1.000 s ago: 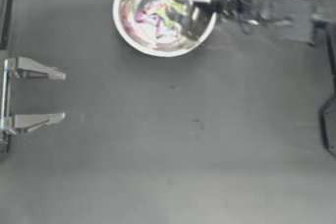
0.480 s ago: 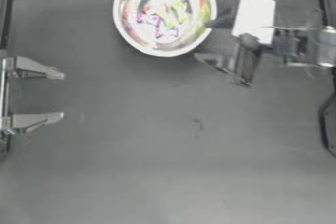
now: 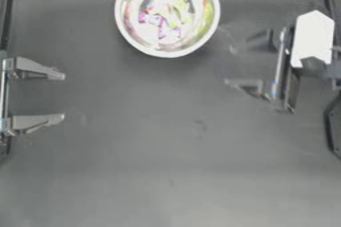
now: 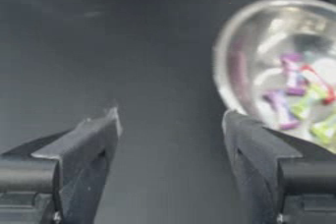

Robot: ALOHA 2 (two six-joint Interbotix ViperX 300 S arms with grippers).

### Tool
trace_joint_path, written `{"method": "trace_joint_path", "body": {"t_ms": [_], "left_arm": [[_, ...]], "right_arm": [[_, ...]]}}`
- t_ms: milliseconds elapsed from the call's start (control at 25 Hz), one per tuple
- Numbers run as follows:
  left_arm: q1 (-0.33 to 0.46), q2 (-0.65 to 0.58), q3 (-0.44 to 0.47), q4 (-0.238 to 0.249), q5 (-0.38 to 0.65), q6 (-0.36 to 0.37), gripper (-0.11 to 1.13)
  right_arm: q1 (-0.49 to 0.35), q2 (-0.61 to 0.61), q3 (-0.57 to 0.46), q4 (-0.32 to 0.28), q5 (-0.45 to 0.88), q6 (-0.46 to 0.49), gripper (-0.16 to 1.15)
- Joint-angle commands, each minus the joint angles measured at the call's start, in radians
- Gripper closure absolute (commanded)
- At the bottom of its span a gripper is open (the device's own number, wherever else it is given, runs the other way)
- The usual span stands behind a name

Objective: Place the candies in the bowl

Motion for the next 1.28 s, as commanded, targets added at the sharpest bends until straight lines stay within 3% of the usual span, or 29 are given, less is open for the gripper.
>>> {"method": "trace_joint_path", "body": {"t_ms": [40, 400, 640, 1280], "left_arm": [[0.0, 0.0, -0.014, 0.002, -0.003, 0.0, -0.01], [0.0, 0.0, -0.015, 0.002, -0.003, 0.0, -0.01], [0.002, 0.002, -0.017, 0.002, -0.003, 0.0, -0.01], [0.002, 0.014, -0.025, 0.006, 0.034, 0.006, -0.01]], "right_arm": [[0.032, -0.051, 0.012, 0.026, -0.012, 0.002, 0.04], [0.097, -0.179, 0.078, 0.04, -0.012, 0.006, 0.04], [0.106, -0.239, 0.124, 0.06, -0.014, 0.006, 0.04], [0.114, -0.365, 0.222, 0.046, -0.087, 0.006, 0.04]]}}
